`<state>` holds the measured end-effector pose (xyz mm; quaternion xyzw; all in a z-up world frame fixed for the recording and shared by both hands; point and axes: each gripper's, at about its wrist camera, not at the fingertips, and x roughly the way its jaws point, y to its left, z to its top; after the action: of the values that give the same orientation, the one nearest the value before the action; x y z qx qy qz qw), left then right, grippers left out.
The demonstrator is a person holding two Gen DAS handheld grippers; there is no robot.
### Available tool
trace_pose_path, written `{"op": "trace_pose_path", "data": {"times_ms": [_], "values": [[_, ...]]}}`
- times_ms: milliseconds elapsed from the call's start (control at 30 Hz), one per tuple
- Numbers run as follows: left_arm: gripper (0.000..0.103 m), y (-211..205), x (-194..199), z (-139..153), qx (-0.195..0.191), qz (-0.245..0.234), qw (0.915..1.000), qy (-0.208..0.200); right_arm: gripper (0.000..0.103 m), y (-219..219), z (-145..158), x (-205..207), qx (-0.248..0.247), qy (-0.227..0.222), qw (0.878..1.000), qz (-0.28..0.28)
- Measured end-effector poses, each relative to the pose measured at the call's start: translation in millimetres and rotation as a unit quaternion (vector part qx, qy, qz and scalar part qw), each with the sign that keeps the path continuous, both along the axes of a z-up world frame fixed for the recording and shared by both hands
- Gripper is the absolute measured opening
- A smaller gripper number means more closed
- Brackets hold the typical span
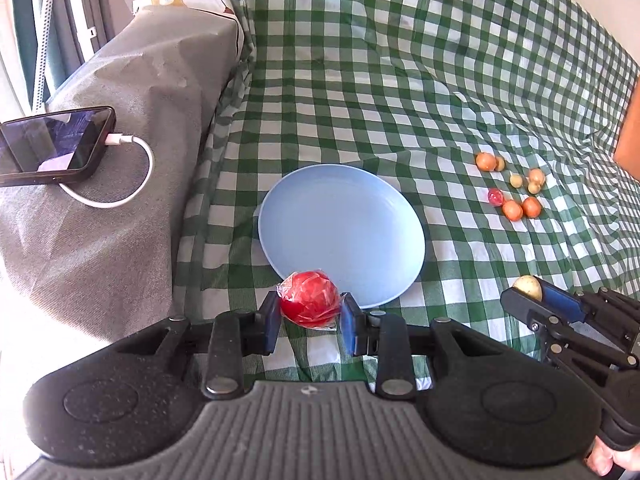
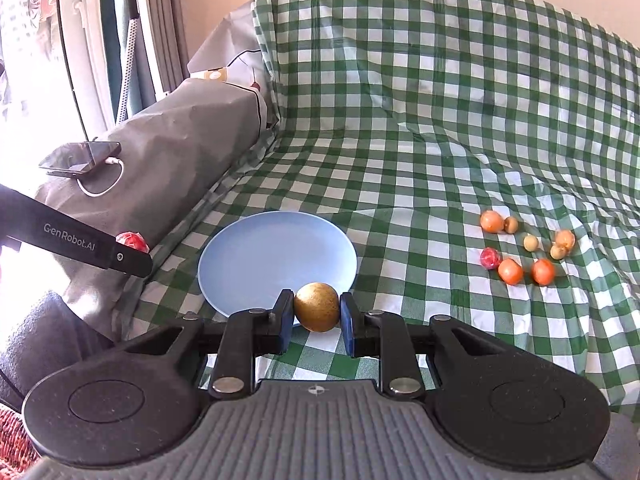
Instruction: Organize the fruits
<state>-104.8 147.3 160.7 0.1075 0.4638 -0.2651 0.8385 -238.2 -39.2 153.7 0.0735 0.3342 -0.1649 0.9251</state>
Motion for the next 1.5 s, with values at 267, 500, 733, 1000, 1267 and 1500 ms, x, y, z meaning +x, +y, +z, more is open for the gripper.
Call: {"op": "trace_pose_path", "data": {"times_ms": [267, 500, 733, 1000, 1267, 1500], "values": [[0.034, -19.7, 23.3, -15.0, 0.009, 0.001, 1.0000, 0.005, 0.025, -1.3, -14.8, 27.9, 0.008, 0.023, 1.000, 0.015], [0.034, -40.1, 47.4, -35.9, 0.021, -0.007, 0.9997, 0.015, 0.025, -7.8, -35.6, 63.9, 0.017, 0.050, 0.998, 0.022], [0.034, -62.1, 67.8, -63.8, 0.046, -0.020, 0.9983, 0.030, 0.025, -14.8, -59.9, 94.3, 0.013, 0.079, 0.996, 0.027], [0.060, -85.6, 86.9, -86.5, 0.066, -0.041, 0.9968, 0.022, 0.026, -26.4, -84.4, 124.1, 0.010, 0.112, 0.993, 0.032], [0.103, -61.1, 66.8, -43.4, 0.046, -0.026, 0.9982, -0.027, 0.091, -24.9, -53.6, 109.1, -0.001, 0.093, 0.995, 0.030], [0.103, -9.2, 22.6, -34.2, 0.066, 0.028, 0.9975, -0.001, 0.099, -3.1, -26.3, 43.6, 0.028, 0.082, 0.996, 0.026]]}}
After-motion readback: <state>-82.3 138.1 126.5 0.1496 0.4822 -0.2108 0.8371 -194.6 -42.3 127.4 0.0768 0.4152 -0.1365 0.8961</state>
